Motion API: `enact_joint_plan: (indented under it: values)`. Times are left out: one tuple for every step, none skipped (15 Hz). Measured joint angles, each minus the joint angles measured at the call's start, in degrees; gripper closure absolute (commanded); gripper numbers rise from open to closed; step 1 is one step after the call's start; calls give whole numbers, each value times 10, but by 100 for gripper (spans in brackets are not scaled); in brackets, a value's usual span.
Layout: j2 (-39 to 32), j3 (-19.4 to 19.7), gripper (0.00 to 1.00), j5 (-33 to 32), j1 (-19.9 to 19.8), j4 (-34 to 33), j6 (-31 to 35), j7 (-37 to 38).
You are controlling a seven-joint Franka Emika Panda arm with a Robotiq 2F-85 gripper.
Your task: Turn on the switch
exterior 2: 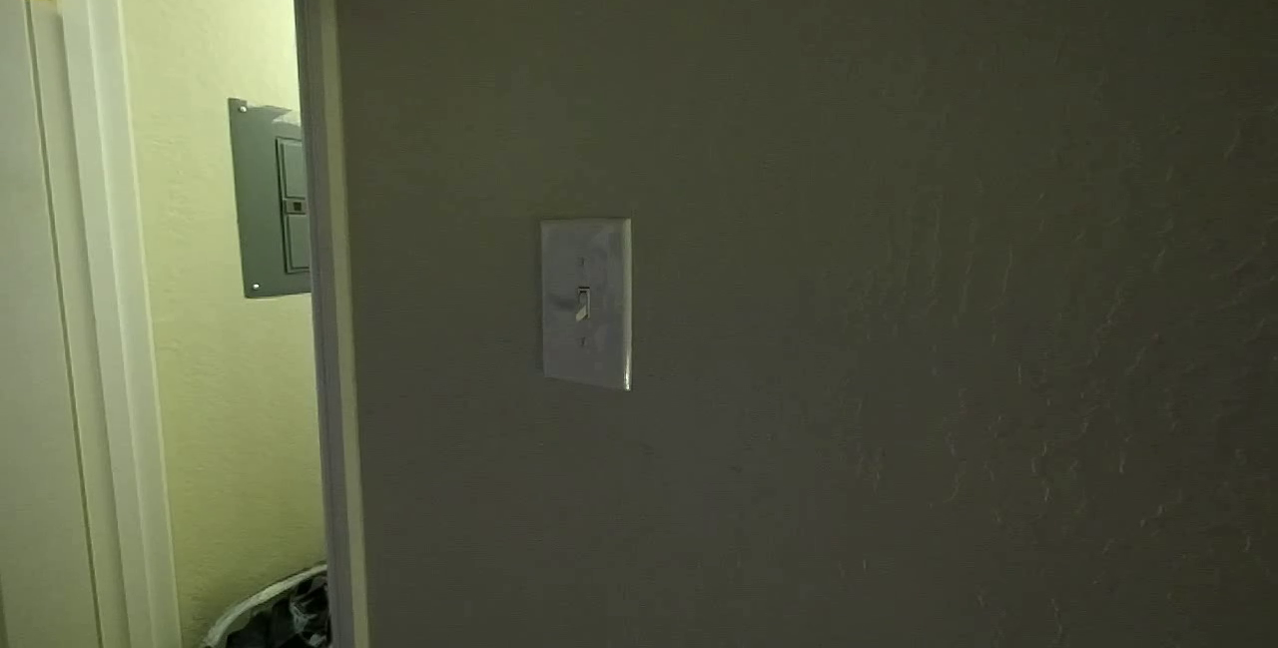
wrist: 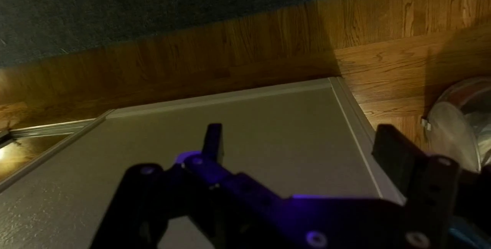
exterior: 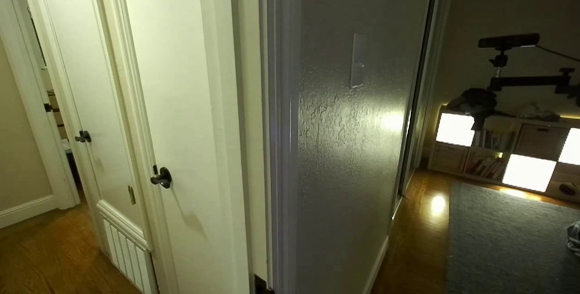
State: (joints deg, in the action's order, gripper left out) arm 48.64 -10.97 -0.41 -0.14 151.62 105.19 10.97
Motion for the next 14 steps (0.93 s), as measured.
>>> enact_joint_plan:
  values:
    - [-9, 3, 0, -1, 0, 0, 14, -1]
    - [-20, 6, 0, -2, 0, 0, 30, -3]
    - [-34, 10, 0, -6, -1, 0, 51, -8]
    - [-48, 14, 0, -11, -1, 0, 71, -12]
    - [-63, 18, 0, -16, -1, -1, 91, -15]
    - [-81, 22, 0, -25, -2, -2, 116, -19]
    - [-97, 26, 0, -33, -2, -4, 137, -20]
    - [-114, 28, 0, -43, -3, -6, 158, -21]
    - [-132, 30, 0, -54, -5, -10, 177, -22]
    - [-148, 32, 0, -64, -7, -16, 193, -23]
    - [-159, 32, 0, -65, -7, -21, 196, -23]
    - [-162, 32, 0, -65, -7, -21, 196, -23]
    - [-162, 32, 0, -65, -7, -22, 196, -23]
    - [-161, 32, 0, -65, -6, -22, 195, -23]
